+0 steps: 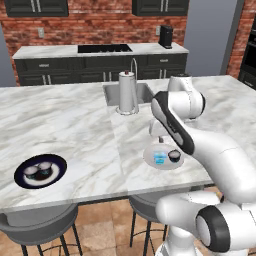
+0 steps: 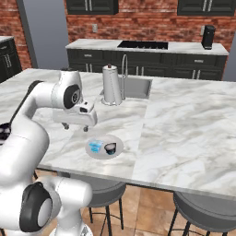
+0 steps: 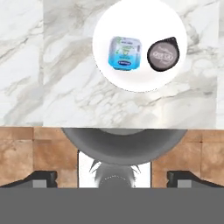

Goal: Place two yogurt containers on each plate.

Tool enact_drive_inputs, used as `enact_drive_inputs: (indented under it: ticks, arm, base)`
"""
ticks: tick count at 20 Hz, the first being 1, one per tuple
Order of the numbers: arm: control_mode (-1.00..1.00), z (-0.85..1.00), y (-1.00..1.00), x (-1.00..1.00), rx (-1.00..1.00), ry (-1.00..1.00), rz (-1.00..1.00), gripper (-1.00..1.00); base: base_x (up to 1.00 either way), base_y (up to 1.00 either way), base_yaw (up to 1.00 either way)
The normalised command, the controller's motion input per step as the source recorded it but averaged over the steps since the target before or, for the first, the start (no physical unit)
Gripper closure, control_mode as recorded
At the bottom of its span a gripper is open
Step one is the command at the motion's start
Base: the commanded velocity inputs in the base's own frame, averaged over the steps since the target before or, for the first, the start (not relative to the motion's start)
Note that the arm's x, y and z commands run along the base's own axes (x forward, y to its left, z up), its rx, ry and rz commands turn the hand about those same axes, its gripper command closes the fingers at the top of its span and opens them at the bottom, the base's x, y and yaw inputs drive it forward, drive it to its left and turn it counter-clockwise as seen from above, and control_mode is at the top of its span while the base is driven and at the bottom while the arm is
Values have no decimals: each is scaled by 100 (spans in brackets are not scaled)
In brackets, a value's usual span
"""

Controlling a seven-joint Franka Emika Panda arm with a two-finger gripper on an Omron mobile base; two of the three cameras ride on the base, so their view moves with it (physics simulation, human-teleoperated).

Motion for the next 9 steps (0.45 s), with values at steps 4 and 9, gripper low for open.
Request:
enact_drive_inputs:
  ticks: [4,9]
  arm:
    - [-100,17,4,-64,0,-21,0,-100]
    - [-100,18,0,-56,0,-24,0,-100]
  base:
    - [0,0,0]
    - [0,0,0]
